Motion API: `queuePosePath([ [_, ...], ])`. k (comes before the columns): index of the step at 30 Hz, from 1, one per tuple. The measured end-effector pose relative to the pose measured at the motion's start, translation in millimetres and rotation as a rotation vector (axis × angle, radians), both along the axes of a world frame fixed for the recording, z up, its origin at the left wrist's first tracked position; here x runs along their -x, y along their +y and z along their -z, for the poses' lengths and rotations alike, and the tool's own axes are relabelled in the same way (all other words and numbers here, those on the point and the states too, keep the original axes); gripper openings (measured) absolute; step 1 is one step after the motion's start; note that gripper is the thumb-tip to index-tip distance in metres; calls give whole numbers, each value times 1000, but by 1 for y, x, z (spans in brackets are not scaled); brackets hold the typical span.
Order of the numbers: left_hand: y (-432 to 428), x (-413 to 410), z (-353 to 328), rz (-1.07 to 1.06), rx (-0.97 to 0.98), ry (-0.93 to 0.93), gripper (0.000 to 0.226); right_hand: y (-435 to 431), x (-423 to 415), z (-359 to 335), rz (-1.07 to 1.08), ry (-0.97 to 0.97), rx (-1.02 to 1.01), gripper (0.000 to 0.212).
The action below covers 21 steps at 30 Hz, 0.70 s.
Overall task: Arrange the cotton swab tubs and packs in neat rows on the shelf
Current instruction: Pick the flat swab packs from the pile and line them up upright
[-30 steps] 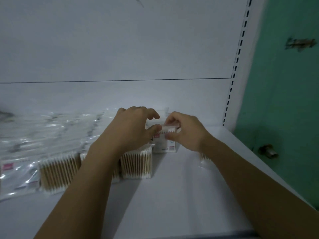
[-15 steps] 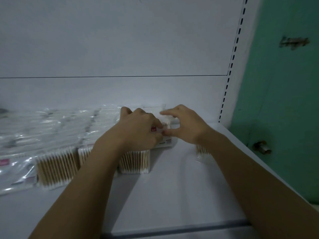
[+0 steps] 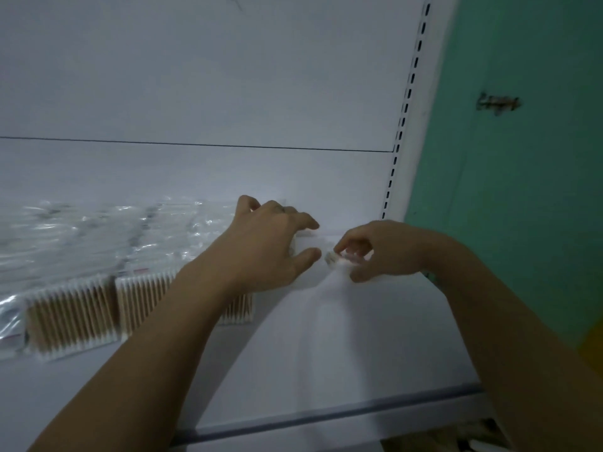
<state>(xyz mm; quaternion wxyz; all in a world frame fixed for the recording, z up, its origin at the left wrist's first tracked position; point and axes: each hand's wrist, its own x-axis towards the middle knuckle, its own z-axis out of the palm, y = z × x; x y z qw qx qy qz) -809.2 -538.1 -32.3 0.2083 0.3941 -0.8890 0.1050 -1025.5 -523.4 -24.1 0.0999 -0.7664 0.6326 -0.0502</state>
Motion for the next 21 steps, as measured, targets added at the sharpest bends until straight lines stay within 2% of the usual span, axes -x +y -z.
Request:
queuePosePath([
  [1,0,-1,-1,4,-14,30,51,0,0,-6,-16,-162,41,15],
  [2,-1,-2,-2,9,-36,62,54,1,-2,-12,-22,-301,66,10],
  [3,-2,-4,-4,13,-60,92,56,1,-4,-18,-24,-405,84,16],
  [5,-4,-9,-5,12,-100,135,59,-1,-10,-24,-49,-492,75,17],
  [11,-10,-19,-12,-27,-98,232,54,-20,-35,-36,-132,-569,42,12],
  [15,-13,-33,-15,-130,-26,214,46,-36,-56,-23,-140,-467,37,21],
  [18,-14,-35,-15,-168,1,117,37,-43,-66,0,-140,-450,134,20],
  [21,-14,-32,-15,-173,26,17,33,-45,-75,13,-164,-341,313,17],
])
